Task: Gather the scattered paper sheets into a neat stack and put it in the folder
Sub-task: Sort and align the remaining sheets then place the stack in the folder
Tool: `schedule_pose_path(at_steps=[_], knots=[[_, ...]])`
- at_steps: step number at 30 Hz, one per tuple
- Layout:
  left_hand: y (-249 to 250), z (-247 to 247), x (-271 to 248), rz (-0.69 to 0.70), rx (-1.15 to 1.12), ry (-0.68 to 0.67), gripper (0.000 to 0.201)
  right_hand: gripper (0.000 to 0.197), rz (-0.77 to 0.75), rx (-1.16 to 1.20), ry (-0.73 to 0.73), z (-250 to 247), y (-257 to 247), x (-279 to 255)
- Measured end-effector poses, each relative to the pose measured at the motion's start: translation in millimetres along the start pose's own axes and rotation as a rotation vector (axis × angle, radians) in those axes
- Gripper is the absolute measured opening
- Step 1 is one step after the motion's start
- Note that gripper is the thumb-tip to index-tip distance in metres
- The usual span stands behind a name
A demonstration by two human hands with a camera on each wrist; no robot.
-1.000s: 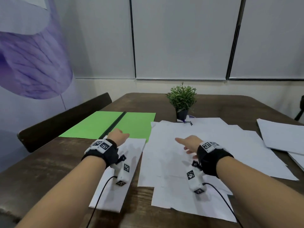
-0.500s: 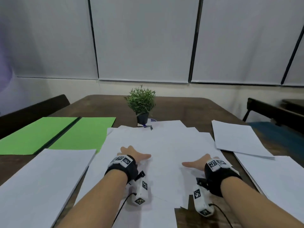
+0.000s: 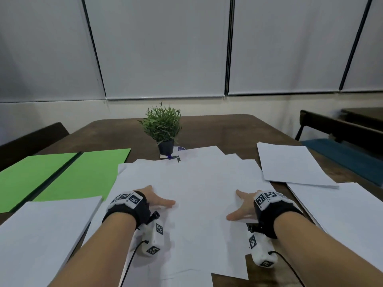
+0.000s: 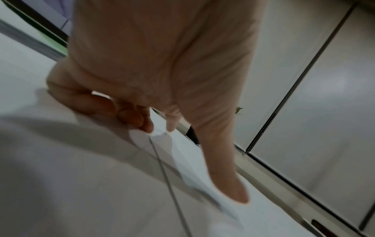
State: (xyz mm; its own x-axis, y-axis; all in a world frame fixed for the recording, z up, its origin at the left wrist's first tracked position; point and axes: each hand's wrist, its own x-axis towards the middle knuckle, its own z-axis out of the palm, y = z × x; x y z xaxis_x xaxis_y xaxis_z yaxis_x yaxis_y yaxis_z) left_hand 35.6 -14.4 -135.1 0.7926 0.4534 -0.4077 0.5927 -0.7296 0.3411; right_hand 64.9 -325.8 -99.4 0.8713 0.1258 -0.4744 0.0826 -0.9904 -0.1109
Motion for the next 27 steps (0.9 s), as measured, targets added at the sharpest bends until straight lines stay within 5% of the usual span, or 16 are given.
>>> schedule_pose_path(at_steps=[9, 20, 24, 27], knots=[[-1, 5, -14, -0.027, 0.08, 0.083, 0.129, 0.121, 0.072, 0.043, 0.091, 6, 9, 16], [1, 0, -19, -0.002, -0.101, 0.116, 0.056, 0.128, 0.103, 0.139, 0.116, 9, 11, 34], [-6, 7, -30, 0.005, -0.36, 0.219, 0.026, 0.097, 0.069, 0.284, 0.07, 3, 11, 25], [-14, 15, -28, 0.047, -0.57, 0.2, 0.042, 0.087, 0.056, 0.382, 0.146, 4, 5, 26]])
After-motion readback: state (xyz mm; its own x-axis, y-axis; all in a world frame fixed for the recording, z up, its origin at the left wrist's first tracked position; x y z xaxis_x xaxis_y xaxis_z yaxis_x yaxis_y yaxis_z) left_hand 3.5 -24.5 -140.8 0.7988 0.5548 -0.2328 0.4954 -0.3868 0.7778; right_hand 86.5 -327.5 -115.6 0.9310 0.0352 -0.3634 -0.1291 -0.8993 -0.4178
